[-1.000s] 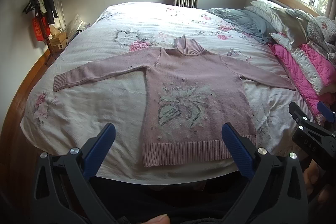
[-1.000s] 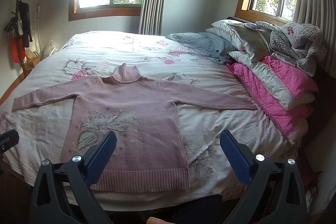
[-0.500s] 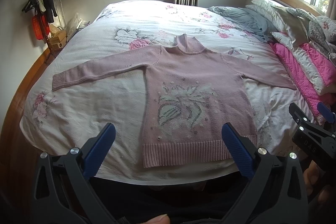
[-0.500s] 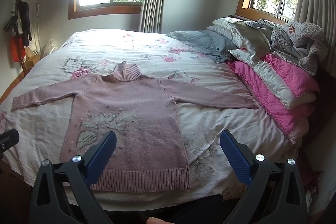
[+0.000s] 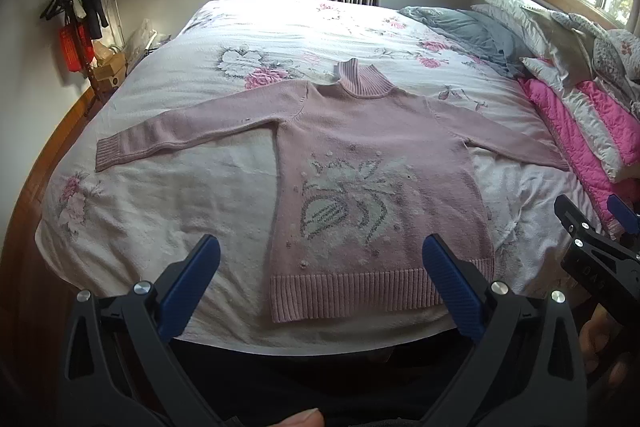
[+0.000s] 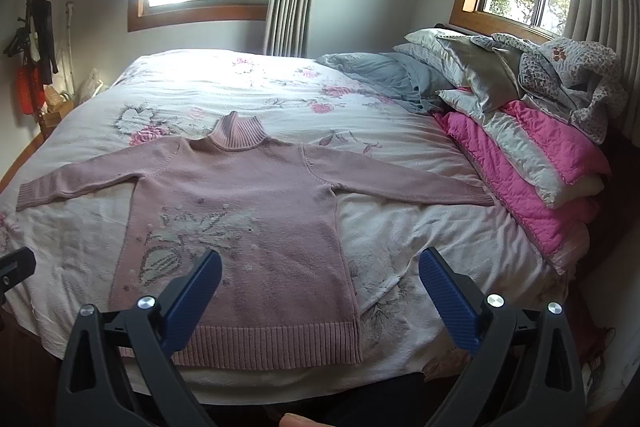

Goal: Fold small clothes

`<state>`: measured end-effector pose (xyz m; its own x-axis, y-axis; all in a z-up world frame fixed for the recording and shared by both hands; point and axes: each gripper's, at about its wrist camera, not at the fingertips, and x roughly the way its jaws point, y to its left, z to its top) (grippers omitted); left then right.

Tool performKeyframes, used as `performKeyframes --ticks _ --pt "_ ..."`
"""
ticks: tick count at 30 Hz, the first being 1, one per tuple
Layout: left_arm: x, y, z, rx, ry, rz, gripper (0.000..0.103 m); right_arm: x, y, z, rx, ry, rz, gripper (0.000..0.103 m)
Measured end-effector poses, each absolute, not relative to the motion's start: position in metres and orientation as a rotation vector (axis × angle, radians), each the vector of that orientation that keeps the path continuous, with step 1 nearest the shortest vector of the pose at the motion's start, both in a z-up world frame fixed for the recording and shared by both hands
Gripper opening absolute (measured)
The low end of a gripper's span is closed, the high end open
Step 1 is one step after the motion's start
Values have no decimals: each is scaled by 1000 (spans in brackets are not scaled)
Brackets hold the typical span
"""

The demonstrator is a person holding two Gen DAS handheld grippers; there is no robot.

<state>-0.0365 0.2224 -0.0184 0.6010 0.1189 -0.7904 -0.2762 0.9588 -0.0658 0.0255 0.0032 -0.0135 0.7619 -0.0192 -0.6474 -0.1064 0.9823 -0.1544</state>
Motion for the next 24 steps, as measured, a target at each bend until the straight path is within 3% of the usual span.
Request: performKeyframes --ticks 10,15,19,21,24 --pt "-15 220 -33 -212 860 161 100 48 -6 -23 -174 722 45 99" --pt "5 238 -54 -424 755 -47 100 86 -52 -47 29 729 212 99" --pt "35 227 -68 -367 788 -54 100 146 -109 -82 95 819 139 97" --pt "46 223 -73 -372 798 -66 100 180 -154 -102 211 886 107 83" --pt "64 221 -83 -451 844 -121 100 225 -232 -131 433 949 69 71"
